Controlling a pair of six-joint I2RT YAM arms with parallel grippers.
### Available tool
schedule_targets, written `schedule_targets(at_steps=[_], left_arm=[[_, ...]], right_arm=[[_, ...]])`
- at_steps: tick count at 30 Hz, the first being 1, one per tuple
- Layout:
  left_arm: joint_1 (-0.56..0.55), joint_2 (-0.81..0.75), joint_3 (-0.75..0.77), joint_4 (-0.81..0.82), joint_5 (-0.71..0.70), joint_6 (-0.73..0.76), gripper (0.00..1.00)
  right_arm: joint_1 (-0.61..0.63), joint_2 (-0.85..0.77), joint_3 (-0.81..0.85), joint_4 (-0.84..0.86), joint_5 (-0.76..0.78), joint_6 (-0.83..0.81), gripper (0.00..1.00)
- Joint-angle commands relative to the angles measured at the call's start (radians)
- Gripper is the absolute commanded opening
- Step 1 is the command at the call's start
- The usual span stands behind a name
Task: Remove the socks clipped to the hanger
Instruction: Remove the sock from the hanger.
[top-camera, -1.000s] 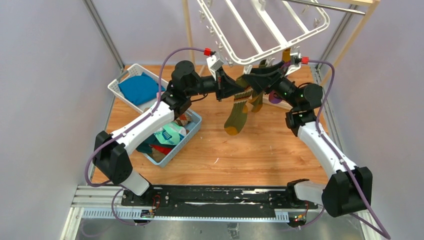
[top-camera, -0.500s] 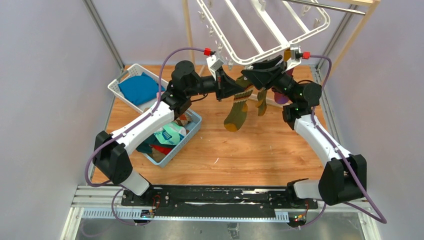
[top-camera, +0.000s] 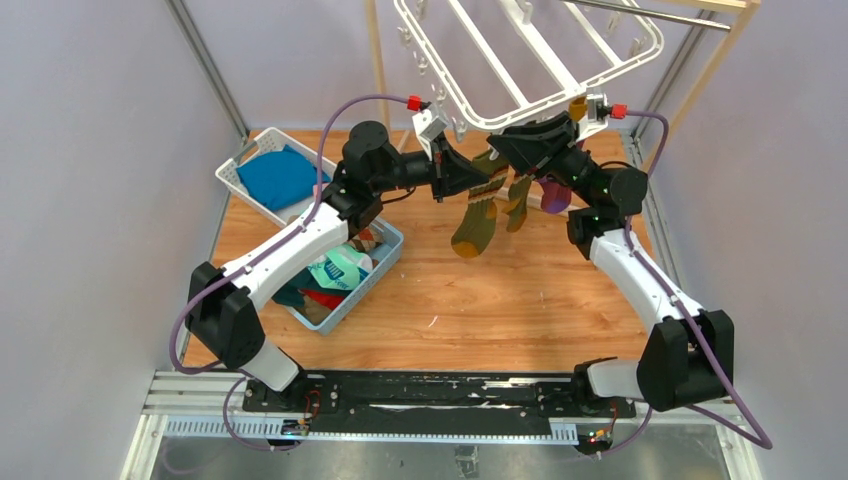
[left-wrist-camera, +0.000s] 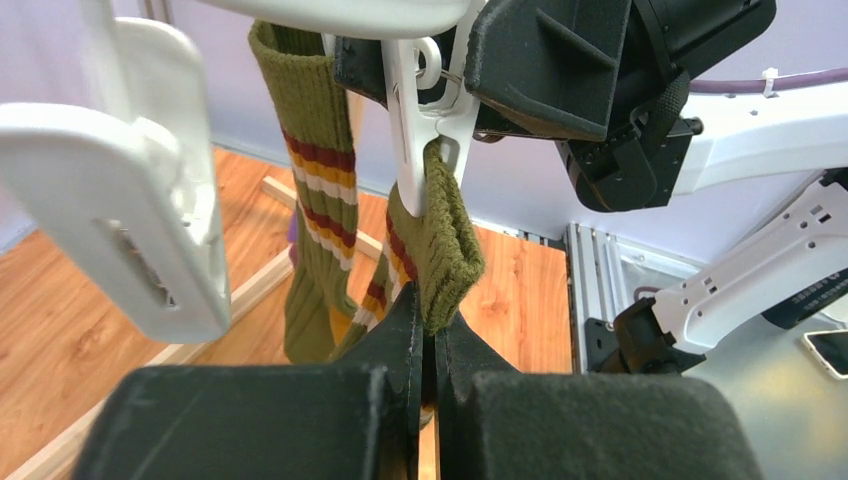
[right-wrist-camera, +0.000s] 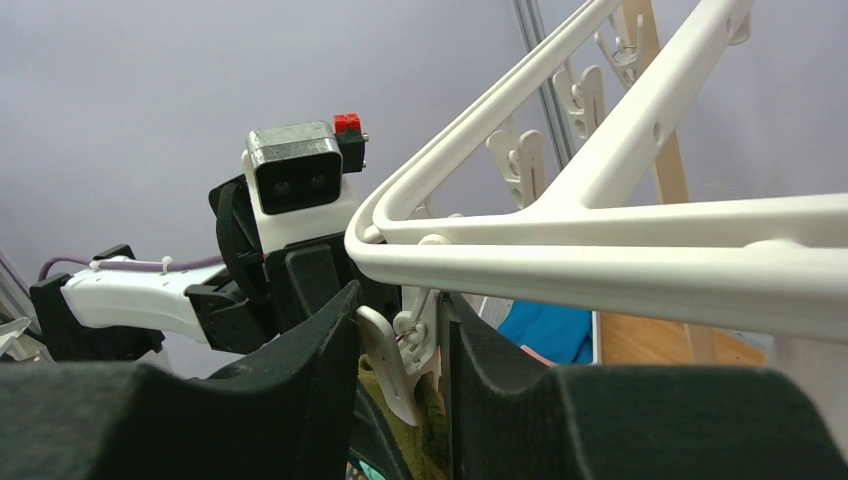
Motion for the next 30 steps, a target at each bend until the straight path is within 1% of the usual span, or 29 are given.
schedule_targets(at_steps=[1, 4, 8, 12, 18, 22, 26, 28, 30], left_arm=[[-0.01, -0.028, -0.013, 0.02, 0.0, -0.007, 0.0], [-0.009, -0.03, -0.013, 0.02, -0.001, -0.007, 0.0], [-0.009, -0.033, -0.018, 0.02, -0.006, -0.01, 0.0], [-0.008, -0.037, -0.027, 0.02, -0.032, -0.012, 0.0], [-0.008, -0.027, -0.026, 0.02, -0.051, -0.016, 0.0], [-0.008, -0.026, -0.041, 0.014, -0.057, 0.001, 0.0], [-0.005, -0.073, -0.055, -0.106, -0.087, 0.117, 0.0], [0.007, -0.118, -0.042, -0.223, -0.117, 0.202, 0.0], [0.024, -0.157, -0.009, -0.386, -0.173, 0.297, 0.0]], right_arm=[[-0.013, -0.031, -0.002, 0.038, -0.019, -0.021, 0.29], [-0.016, -0.034, -0.004, 0.037, -0.018, -0.027, 0.23], [-0.025, -0.041, -0.007, 0.021, -0.013, -0.035, 0.12], [-0.025, -0.066, -0.005, -0.048, 0.002, -0.074, 0.0], [-0.025, -0.102, 0.003, -0.2, 0.053, -0.136, 0.0], [-0.025, -0.103, 0.036, -0.312, 0.071, -0.158, 0.0], [-0.025, -0.109, 0.051, -0.359, 0.06, -0.191, 0.0], [-0.025, -0.121, 0.05, -0.391, 0.054, -0.227, 0.0], [-0.025, -0.134, 0.055, -0.452, 0.046, -0.275, 0.07]])
